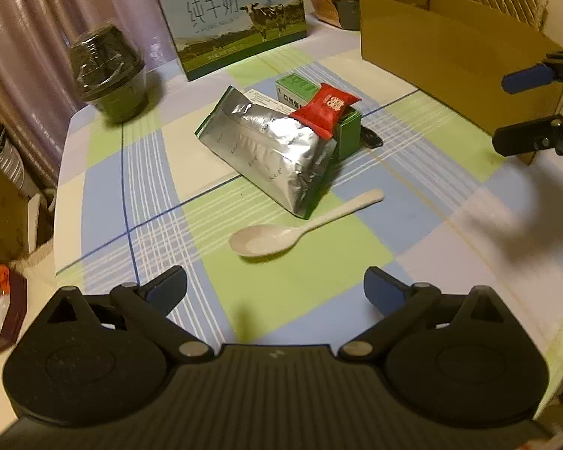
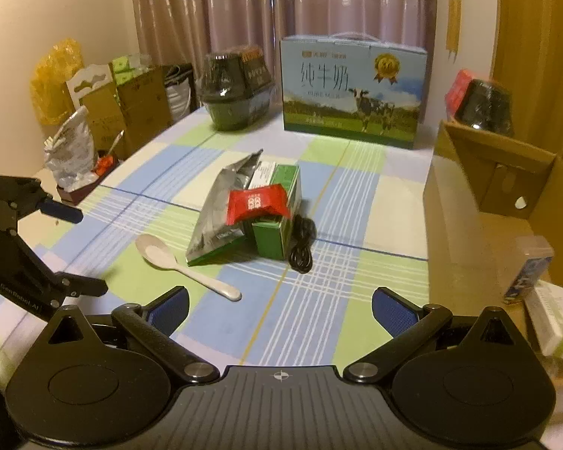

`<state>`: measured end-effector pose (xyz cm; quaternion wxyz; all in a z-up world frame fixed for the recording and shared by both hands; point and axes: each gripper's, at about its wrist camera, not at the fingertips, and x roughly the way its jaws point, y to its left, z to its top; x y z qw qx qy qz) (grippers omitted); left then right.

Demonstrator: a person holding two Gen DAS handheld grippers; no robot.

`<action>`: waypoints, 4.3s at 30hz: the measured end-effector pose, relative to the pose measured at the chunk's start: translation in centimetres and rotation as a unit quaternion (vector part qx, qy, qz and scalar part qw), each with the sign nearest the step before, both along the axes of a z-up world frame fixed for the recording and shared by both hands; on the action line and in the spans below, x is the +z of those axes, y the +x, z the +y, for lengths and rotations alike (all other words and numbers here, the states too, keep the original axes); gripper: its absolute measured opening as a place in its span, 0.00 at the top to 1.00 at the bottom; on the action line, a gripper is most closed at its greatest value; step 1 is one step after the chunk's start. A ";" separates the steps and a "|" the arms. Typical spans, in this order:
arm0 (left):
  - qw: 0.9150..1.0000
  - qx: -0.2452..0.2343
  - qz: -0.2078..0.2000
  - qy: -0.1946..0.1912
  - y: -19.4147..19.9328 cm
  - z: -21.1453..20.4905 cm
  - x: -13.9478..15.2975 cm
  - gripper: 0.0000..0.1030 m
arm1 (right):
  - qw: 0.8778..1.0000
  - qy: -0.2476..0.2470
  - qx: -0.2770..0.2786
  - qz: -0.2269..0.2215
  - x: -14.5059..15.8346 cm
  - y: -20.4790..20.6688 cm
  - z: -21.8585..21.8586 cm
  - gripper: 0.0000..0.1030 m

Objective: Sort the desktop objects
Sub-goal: 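Grasp the white plastic spoon with the left tool while the right tool grasps the black cable, then lift the spoon and cable off the table with both tools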

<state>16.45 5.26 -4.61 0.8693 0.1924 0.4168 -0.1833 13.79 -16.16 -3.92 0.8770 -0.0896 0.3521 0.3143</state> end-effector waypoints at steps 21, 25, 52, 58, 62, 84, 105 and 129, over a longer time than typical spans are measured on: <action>0.990 -0.135 0.032 0.000 7.2 -0.1 -5.1 0.30 | 0.999 -0.032 -0.019 0.022 -5.7 6.4 3.2 0.29; 0.988 -0.149 0.041 -0.005 7.6 0.1 -5.4 0.31 | 0.999 -0.030 -0.019 0.017 -6.5 7.7 4.0 0.33; 0.991 -0.049 0.116 -0.043 3.9 -2.4 -3.9 0.88 | 0.996 -0.062 -0.052 0.048 -7.4 4.3 0.0 0.80; 0.985 -0.040 0.148 -0.084 2.2 -5.4 -3.0 0.88 | 0.994 -0.062 -0.064 0.062 -6.8 -0.6 -3.5 0.80; 0.986 -0.029 0.145 -0.083 0.5 -7.6 -3.0 0.88 | 0.993 -0.049 -0.073 0.075 -6.6 -2.8 -5.0 0.80; 0.994 -0.006 0.104 -0.035 -2.2 -9.7 -4.0 0.53 | 0.993 -0.001 -0.092 0.072 -6.6 -5.0 -7.2 0.54; 0.990 0.025 0.104 -0.091 -2.6 -8.9 -3.1 0.73 | 0.993 -0.005 -0.099 0.060 -7.3 -2.9 -5.5 0.54; 0.986 0.046 0.100 -0.127 -5.4 -10.9 -2.3 0.73 | 0.995 -0.018 -0.092 0.024 -5.3 -4.8 -5.8 0.89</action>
